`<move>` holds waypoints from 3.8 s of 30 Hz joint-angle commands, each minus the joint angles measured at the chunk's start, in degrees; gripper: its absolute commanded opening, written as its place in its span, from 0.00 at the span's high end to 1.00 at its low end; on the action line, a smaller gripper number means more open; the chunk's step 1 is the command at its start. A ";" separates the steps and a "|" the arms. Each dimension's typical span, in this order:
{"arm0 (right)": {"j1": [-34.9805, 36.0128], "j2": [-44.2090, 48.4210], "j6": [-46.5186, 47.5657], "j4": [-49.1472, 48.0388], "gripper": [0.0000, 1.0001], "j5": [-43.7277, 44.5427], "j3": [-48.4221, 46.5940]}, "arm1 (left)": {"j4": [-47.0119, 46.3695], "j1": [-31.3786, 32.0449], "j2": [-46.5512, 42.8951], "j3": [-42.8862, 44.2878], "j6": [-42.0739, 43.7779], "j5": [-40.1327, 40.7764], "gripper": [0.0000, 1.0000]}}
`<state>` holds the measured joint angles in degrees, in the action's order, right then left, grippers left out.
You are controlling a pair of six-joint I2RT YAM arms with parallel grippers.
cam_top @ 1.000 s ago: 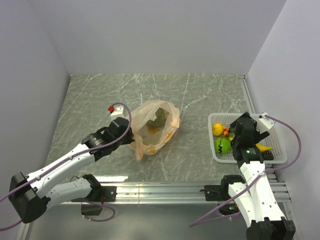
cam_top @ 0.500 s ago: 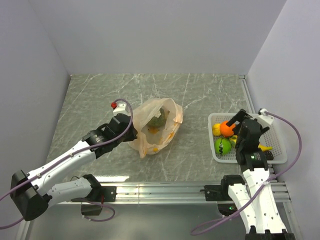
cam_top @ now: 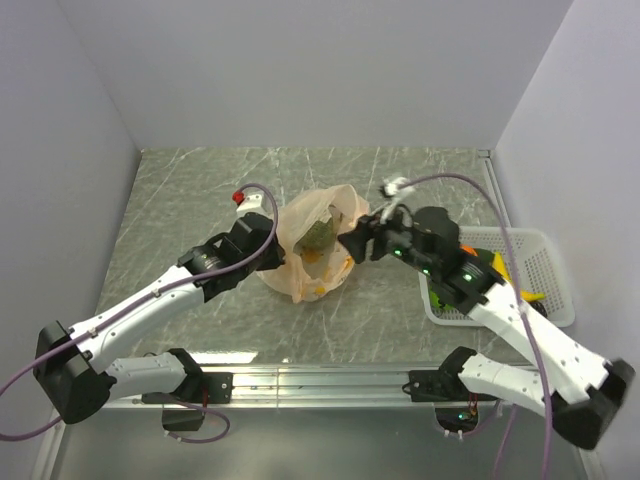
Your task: Untie the knot of the plastic bag and take out the fruit
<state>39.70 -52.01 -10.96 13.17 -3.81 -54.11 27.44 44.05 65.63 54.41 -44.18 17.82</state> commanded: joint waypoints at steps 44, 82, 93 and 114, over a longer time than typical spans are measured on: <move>-9.73 -55.13 13.43 -29.78 0.42 6.71 -13.92 | -2.04 -0.20 -0.67 -3.17 0.50 0.98 0.99; 6.97 -12.58 -8.19 -4.38 0.95 23.95 14.90 | -0.28 -0.28 -10.43 -13.98 -4.86 0.28 0.99; 18.73 -6.45 0.06 4.67 0.33 24.74 0.87 | -2.48 -0.28 -7.97 -10.91 -4.86 -0.33 0.99; 25.60 -9.06 -9.60 -2.45 0.33 12.17 2.34 | -5.47 -0.28 -8.14 -13.63 -7.23 -2.18 0.99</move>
<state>65.47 -58.30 -17.78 11.79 10.33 -52.73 24.21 43.94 59.22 40.36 -50.48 16.01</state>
